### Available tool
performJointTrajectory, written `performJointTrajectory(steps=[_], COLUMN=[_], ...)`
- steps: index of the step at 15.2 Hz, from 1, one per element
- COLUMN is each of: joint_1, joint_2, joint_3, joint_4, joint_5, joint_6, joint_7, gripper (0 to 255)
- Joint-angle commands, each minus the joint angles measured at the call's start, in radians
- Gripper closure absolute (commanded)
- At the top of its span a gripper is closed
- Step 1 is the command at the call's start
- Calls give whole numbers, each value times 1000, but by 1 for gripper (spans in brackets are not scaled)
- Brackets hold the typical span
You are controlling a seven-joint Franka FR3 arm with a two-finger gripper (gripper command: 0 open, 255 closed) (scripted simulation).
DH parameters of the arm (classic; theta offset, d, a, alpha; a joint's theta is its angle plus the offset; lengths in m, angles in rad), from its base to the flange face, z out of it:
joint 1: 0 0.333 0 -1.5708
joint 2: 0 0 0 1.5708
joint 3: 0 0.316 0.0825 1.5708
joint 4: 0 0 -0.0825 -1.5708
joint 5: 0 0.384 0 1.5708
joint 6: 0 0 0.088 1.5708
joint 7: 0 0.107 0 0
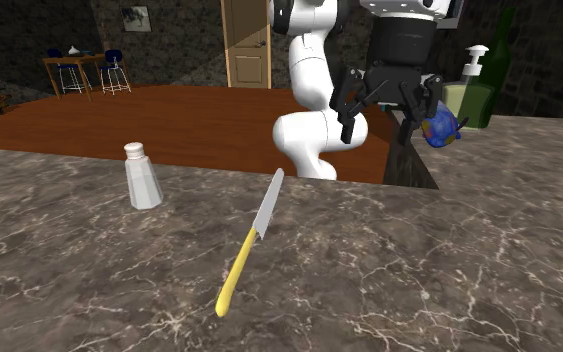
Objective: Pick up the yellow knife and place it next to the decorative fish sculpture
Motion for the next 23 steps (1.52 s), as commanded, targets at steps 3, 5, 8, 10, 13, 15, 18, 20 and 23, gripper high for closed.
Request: performJointTrajectory(steps=[3,5,8,10,13,15,18,20,23], joint_1=[-27,-52,-87,-107,-134,-149,-155,-155,-154], joint_2=[25,54,103,140,201,245,266,268,273], joint_3=[-54,-108,-189,-243,-325,-380,-405,-406,-408], joint_4=[3,9,21,32,52,68,49,24,-13], joint_5=[-2,-2,4,11,29,46,55,54,54], joint_6=[25,49,85,108,141,161,197,224,266], joint_7=[-16,-32,-59,-78,-109,-132,-143,-143,-144], gripper=[0,0,0,0,0,0,0,0,0])
